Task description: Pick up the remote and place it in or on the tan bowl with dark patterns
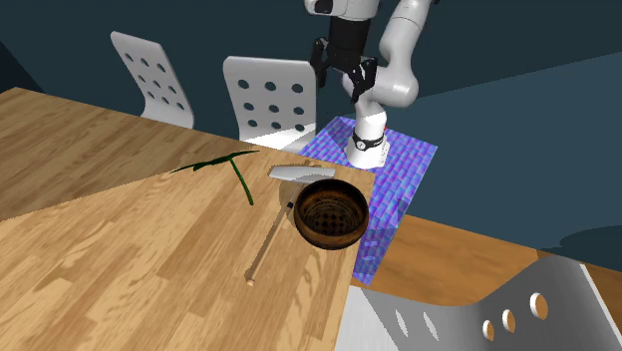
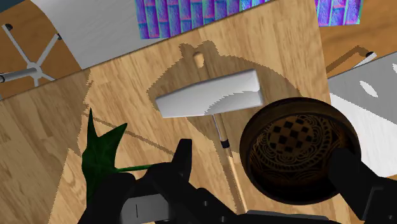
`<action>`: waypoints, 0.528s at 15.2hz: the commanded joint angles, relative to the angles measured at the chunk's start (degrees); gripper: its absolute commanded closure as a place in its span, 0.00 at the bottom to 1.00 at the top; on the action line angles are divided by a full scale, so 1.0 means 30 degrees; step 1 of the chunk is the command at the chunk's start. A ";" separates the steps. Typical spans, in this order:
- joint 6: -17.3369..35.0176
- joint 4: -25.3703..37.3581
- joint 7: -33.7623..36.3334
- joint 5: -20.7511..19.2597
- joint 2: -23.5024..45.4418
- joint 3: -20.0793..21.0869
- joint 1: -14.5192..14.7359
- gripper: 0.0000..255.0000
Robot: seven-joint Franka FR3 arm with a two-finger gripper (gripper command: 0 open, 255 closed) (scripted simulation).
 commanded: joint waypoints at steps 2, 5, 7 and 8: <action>0.0442 -0.0241 0.0802 0.0186 0.0434 -0.0013 -0.0374 0.00; 0.1787 -0.0940 0.3136 0.0764 0.1752 -0.0074 -0.1479 0.00; 0.2707 -0.1398 0.4645 0.1158 0.2638 -0.0153 -0.2172 0.00; 0.3174 -0.1627 0.5382 0.1360 0.3082 -0.0202 -0.2509 0.00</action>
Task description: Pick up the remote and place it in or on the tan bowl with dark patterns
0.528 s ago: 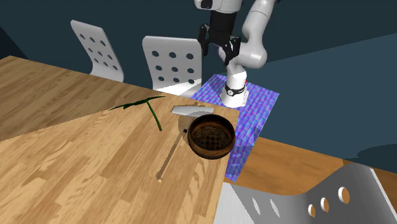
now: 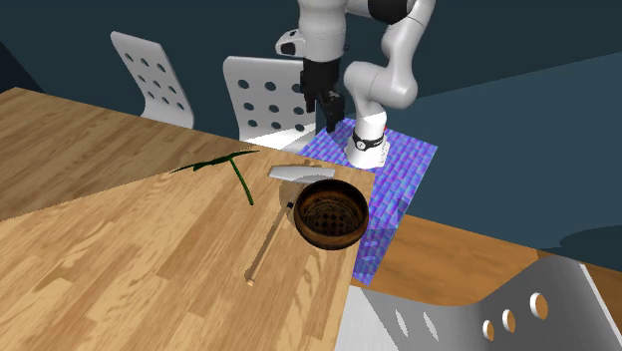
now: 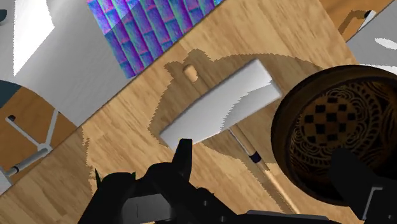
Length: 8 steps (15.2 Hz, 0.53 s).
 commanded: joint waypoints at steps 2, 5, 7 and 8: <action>0.1537 -0.0625 0.2304 0.0640 0.1504 -0.0134 -0.1003 0.00; 0.3023 -0.1341 0.4370 0.1306 0.2828 -0.0364 -0.1916 0.00; 0.4057 -0.1837 0.5677 0.1793 0.3708 -0.0544 -0.2486 0.00; 0.4588 -0.2092 0.6309 0.2049 0.4148 -0.0648 -0.2752 0.00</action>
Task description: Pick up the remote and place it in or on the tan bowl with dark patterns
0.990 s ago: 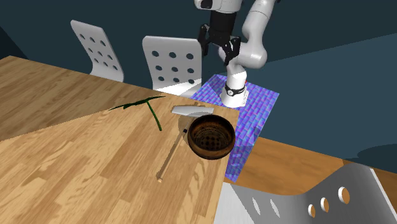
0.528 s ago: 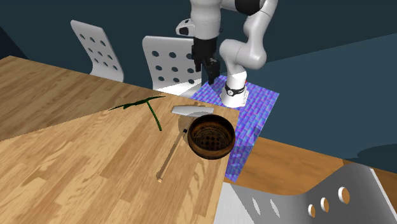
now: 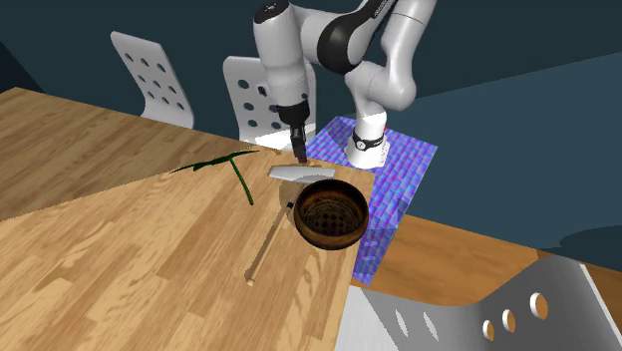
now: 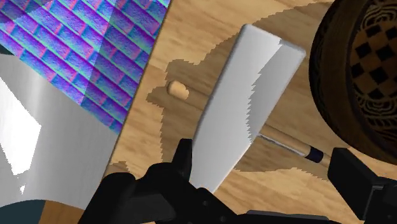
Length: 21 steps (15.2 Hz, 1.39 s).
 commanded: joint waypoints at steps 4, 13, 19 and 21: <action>0.2690 -0.1348 0.3065 0.1425 0.2091 -0.0584 -0.1258 0.00; 0.5633 -0.2850 0.3419 0.2348 0.3680 -0.0540 -0.1191 0.00; 0.5633 -0.2850 0.3419 0.2348 0.3680 -0.0540 -0.1192 0.00; 0.5633 -0.2850 0.3419 0.2348 0.3680 -0.0540 -0.1192 0.00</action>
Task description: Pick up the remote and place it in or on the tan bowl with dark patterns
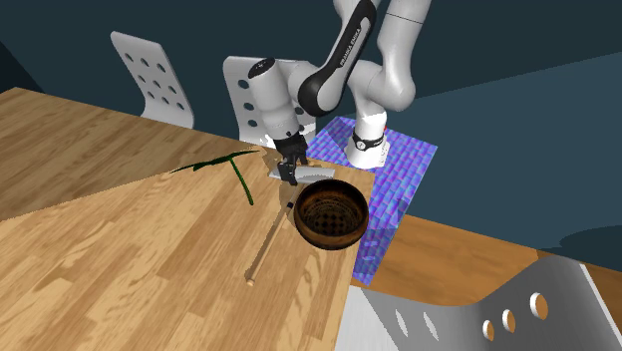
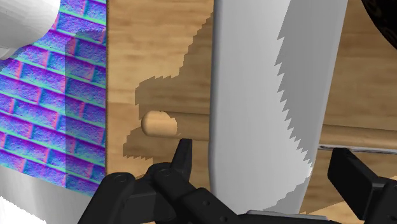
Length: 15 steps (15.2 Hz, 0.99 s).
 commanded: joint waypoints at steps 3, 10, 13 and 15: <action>0.0002 0.0000 0.0000 0.0001 0.0002 0.0000 0.0000 1.00; 0.0003 -0.0001 0.0000 0.0001 0.0002 0.0001 0.0001 1.00; -0.0919 0.0322 0.0229 -0.0178 -0.0615 0.0006 -0.0062 1.00; -0.1527 0.0561 0.0371 -0.0283 -0.0995 0.0009 -0.0100 1.00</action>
